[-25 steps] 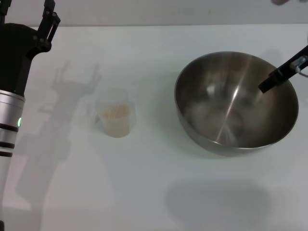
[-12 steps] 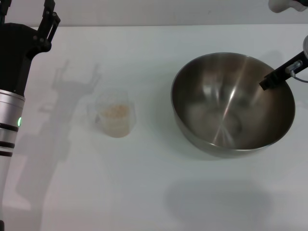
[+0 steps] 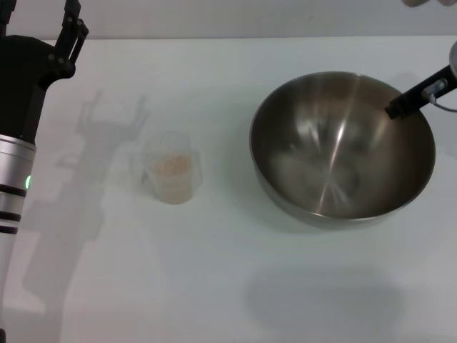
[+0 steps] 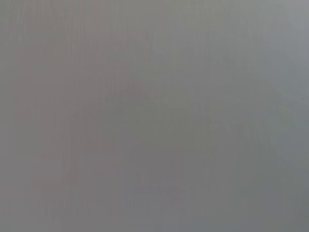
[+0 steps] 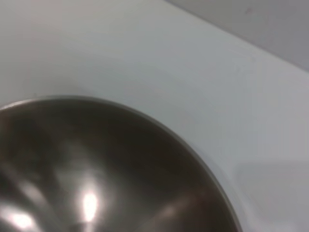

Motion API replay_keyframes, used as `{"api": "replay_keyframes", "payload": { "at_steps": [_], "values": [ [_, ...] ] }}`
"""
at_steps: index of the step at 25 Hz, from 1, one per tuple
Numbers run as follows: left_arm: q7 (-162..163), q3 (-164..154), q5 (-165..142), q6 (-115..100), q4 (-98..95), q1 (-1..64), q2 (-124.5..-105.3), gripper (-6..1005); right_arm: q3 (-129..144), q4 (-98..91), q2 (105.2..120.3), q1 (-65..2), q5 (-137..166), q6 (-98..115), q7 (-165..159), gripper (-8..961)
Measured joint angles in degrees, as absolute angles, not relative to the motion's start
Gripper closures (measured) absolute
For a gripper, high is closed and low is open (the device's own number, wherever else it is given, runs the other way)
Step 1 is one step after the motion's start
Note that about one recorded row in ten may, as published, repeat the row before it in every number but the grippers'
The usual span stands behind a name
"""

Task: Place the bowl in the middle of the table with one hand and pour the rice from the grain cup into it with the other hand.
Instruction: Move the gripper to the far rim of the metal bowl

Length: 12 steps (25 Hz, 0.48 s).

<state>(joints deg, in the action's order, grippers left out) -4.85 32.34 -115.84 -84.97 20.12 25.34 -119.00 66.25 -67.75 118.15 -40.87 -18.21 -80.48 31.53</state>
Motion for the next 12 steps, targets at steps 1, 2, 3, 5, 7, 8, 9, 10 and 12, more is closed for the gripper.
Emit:
{"api": "replay_keyframes", "payload": {
  "at_steps": [1, 2, 3, 5, 7, 8, 9, 10, 12],
  "values": [
    [-4.85, 32.34, -115.86, -84.98, 20.12, 25.34, -119.00, 178, 66.17, -68.36, 118.19, -40.80, -18.27, -80.43, 31.53, 829],
    [-4.84, 32.34, -115.89, -84.98, 20.12, 25.34, -119.00, 178, 66.04, -68.95, 118.25, -40.76, -18.33, -80.42, 31.53, 833],
    [-4.85, 32.34, -115.95, -84.99, 20.13, 25.40, -119.00, 178, 65.70, -70.09, 118.49, -40.75, -18.47, -80.42, 31.53, 837],
    [-4.85, 32.34, -115.96, -85.02, 20.12, 25.44, -119.00, 178, 65.59, -70.63, 118.58, -40.75, -18.52, -80.41, 31.56, 874],
    [-4.85, 32.34, -115.95, -85.10, 20.12, 25.51, -119.00, 178, 65.52, -72.12, 118.83, -40.57, -18.93, -80.36, 31.99, 883],
    [-4.85, 32.34, -115.95, -85.10, 20.12, 25.51, -119.00, 178, 65.58, -73.19, 118.89, -40.28, -19.52, -80.19, 32.39, 888],
    [-4.85, 32.34, -115.91, -85.13, 20.13, 25.54, -119.00, 178, 65.58, -73.19, 118.89, -40.28, -19.52, -80.19, 32.39, 893],
    [-4.85, 32.34, -115.91, -85.13, 20.13, 25.54, -119.00, 178, 65.55, -73.89, 118.90, -40.06, -19.93, -79.88, 32.51, 897],
    [-4.85, 32.34, -115.82, -85.16, 20.13, 25.57, -119.00, 178, 65.48, -74.10, 118.90, -40.01, -20.11, -79.71, 32.58, 906]
  ]
}}
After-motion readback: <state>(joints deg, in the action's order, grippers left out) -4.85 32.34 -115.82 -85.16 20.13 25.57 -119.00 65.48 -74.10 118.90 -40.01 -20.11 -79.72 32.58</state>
